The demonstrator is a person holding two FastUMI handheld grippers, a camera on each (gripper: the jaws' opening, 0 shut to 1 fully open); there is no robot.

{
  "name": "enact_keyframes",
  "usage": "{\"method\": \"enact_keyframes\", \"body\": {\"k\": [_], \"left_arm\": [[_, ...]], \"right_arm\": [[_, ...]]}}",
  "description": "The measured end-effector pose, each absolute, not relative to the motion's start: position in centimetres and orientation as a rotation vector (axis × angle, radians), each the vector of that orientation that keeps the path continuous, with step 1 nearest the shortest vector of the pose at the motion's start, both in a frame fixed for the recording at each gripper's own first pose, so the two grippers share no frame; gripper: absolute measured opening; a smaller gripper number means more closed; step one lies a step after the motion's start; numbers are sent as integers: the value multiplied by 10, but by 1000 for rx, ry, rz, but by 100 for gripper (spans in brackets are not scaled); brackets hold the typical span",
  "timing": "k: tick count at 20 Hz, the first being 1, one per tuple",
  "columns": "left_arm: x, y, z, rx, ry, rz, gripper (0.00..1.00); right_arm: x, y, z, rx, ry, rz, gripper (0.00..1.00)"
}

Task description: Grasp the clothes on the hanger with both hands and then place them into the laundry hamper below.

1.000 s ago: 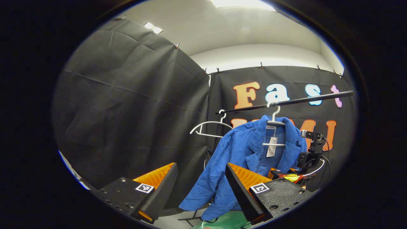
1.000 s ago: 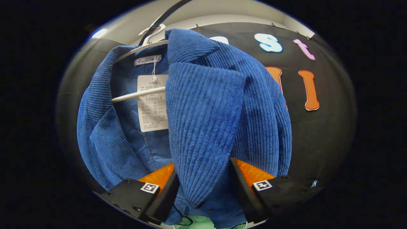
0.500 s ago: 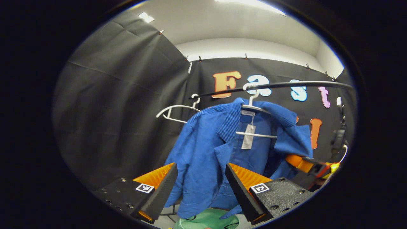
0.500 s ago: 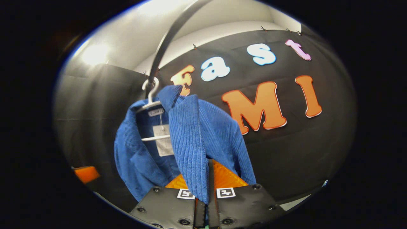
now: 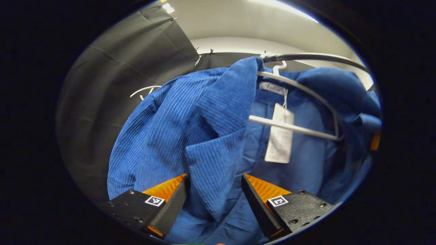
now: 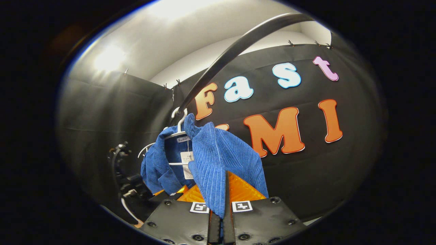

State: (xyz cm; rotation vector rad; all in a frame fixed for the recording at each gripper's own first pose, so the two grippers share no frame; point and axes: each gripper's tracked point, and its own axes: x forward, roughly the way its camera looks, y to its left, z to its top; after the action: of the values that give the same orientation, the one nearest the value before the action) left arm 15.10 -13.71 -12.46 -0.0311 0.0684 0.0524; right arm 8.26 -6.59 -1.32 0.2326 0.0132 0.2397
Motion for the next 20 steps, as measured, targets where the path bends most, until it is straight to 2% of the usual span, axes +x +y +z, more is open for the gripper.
{"method": "enact_keyframes", "body": {"k": [2,4,6,9,10,13,14,15,17,20], "left_arm": [[161,-126,-124,5,20,72,95],[166,-121,-122,43,-3,60,92],[169,-117,-120,62,0,24,94],[160,-88,-94,70,-4,39,31],[153,-77,-83,68,-4,25,10],[133,-41,-39,72,-56,56,11],[130,-29,-22,95,-78,79,7],[129,-17,-4,132,-102,106,9],[130,-7,31,194,-148,135,7],[138,6,79,215,-192,151,9]], "right_arm": [[83,-65,-14,224,12,221,17],[83,-60,-17,234,21,209,15],[80,-59,-18,228,26,192,13],[80,-59,-19,212,17,170,10],[81,-63,-17,203,1,152,17],[86,-79,-5,155,-68,78,17],[89,-83,-1,135,-93,53,17],[91,-87,3,119,-116,29,17],[92,-91,11,104,-154,-12,17],[92,-98,18,83,-203,-64,17]]}}
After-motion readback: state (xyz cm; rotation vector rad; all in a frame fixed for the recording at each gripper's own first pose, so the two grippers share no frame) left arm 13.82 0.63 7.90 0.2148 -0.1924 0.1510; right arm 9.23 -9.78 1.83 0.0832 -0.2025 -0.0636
